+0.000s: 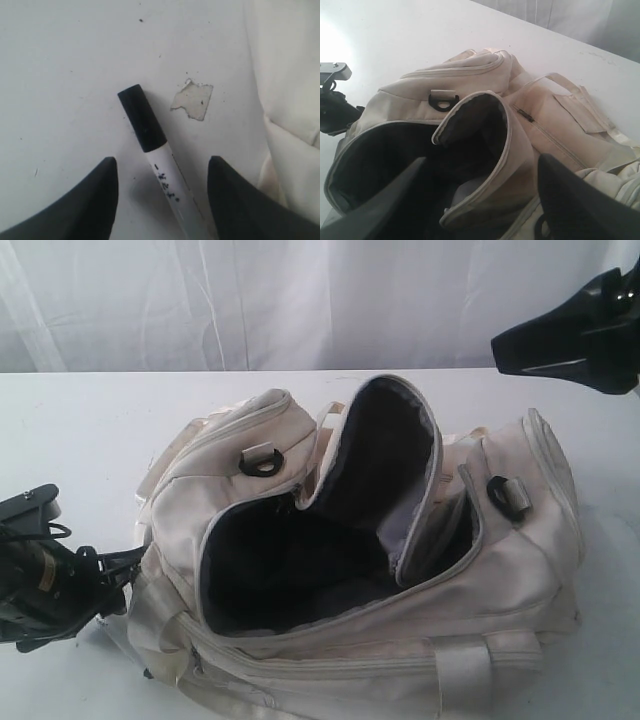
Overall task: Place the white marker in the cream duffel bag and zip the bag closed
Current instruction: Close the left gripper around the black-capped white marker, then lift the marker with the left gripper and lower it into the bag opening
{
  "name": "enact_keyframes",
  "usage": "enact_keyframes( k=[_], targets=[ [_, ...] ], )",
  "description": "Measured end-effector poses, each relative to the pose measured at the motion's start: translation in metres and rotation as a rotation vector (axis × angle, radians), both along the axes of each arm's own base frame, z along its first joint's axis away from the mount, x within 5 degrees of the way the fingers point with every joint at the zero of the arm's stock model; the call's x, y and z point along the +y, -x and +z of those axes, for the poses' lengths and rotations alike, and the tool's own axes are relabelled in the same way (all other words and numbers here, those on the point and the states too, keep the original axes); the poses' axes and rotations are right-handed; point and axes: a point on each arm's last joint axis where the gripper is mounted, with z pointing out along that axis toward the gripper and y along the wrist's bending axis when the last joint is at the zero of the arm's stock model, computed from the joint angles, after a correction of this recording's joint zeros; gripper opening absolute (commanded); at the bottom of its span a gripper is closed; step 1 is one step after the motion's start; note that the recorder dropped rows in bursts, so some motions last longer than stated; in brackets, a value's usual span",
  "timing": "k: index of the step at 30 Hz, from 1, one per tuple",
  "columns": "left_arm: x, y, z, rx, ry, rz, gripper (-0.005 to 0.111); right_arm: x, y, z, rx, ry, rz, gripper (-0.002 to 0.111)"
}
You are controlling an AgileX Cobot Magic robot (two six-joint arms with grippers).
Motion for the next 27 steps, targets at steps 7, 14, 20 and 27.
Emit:
enact_keyframes(
  k=[7, 14, 20, 27],
  targets=[
    [-0.002, -0.002, -0.006, 0.008, 0.015, 0.010, 0.058, 0.000, 0.000, 0.000, 0.000, 0.000, 0.000, 0.058],
    [-0.001, -0.001, -0.008, 0.028, 0.002, 0.019, 0.042, 0.000, 0.000, 0.000, 0.000, 0.000, 0.000, 0.058],
    [0.006, 0.006, -0.010, 0.126, -0.081, 0.038, 0.016, 0.001, 0.000, 0.001, 0.001, -0.013, 0.002, 0.058],
    [0.012, 0.013, 0.008, 0.088, -0.122, -0.016, 0.016, 0.001, 0.000, 0.001, 0.001, -0.022, 0.003, 0.058]
  ],
)
